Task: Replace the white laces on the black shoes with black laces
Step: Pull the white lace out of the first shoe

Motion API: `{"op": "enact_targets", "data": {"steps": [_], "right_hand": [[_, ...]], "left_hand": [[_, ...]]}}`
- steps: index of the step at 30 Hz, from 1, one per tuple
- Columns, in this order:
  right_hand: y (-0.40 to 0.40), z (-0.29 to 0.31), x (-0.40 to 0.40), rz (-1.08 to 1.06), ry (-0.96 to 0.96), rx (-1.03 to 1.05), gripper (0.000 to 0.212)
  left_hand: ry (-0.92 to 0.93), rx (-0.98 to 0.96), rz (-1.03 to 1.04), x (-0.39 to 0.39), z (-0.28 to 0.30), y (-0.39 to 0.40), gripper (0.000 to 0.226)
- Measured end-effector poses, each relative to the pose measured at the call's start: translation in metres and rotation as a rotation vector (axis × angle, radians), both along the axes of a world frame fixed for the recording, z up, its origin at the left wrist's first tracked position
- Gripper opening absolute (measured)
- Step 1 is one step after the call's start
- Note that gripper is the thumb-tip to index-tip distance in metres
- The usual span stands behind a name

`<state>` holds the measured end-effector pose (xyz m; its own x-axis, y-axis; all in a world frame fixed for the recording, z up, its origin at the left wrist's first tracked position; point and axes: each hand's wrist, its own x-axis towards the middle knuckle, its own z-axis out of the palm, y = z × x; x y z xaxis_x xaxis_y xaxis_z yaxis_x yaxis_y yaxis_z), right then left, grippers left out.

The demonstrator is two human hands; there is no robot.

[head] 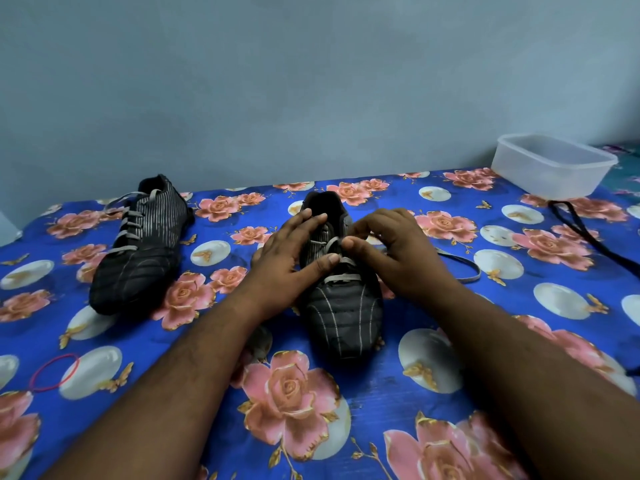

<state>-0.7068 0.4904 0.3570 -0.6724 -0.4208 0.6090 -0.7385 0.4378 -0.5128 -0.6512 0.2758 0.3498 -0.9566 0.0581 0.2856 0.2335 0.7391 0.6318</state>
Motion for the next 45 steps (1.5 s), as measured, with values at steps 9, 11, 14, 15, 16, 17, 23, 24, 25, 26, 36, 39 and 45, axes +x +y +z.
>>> {"op": "enact_targets", "data": {"steps": [9,11,14,15,16,17,23,24,25,26,36,39,45], "right_hand": [[0.0,0.016,0.009,0.074,-0.166,-0.405,0.03],[0.006,0.023,0.007,0.042,-0.215,-0.614,0.028],[0.02,0.023,-0.002,-0.103,-0.165,-0.593,0.031],[0.024,0.021,-0.005,-0.159,-0.151,-0.542,0.029],[0.026,0.017,-0.01,-0.21,-0.151,-0.492,0.023],[0.027,0.013,-0.014,-0.258,-0.156,-0.437,0.016],[0.015,0.0,-0.01,-0.143,-0.143,-0.008,0.042],[0.011,-0.001,-0.007,-0.073,-0.16,0.043,0.047],[0.007,-0.002,-0.004,-0.009,-0.188,0.093,0.052],[0.004,-0.004,-0.002,0.041,-0.224,0.139,0.057],[0.002,-0.014,-0.012,0.07,-0.228,0.26,0.085],[0.002,-0.013,-0.011,0.065,-0.218,0.265,0.08],[0.001,-0.013,-0.011,0.101,-0.247,0.238,0.078]], "left_hand": [[-0.003,0.022,0.0,-0.001,0.0,0.0,0.073],[0.005,0.029,-0.004,-0.001,-0.001,-0.001,0.072],[0.05,0.013,0.016,-0.001,0.0,0.0,0.072],[0.078,-0.003,0.034,-0.002,0.001,0.001,0.072],[0.115,-0.017,0.054,-0.002,0.002,0.002,0.071],[0.162,-0.027,0.07,-0.003,0.003,0.003,0.068],[0.366,-0.034,0.107,-0.002,0.005,0.012,0.039],[0.371,-0.034,0.111,-0.002,0.006,0.015,0.035],[0.369,-0.037,0.116,-0.002,0.006,0.016,0.032],[0.361,-0.041,0.12,-0.002,0.006,0.017,0.028],[0.204,-0.088,0.218,-0.001,0.01,0.018,0.023],[0.146,-0.097,0.331,-0.001,0.013,0.015,0.033],[0.199,0.025,0.219,0.002,0.013,0.015,0.033]]}}
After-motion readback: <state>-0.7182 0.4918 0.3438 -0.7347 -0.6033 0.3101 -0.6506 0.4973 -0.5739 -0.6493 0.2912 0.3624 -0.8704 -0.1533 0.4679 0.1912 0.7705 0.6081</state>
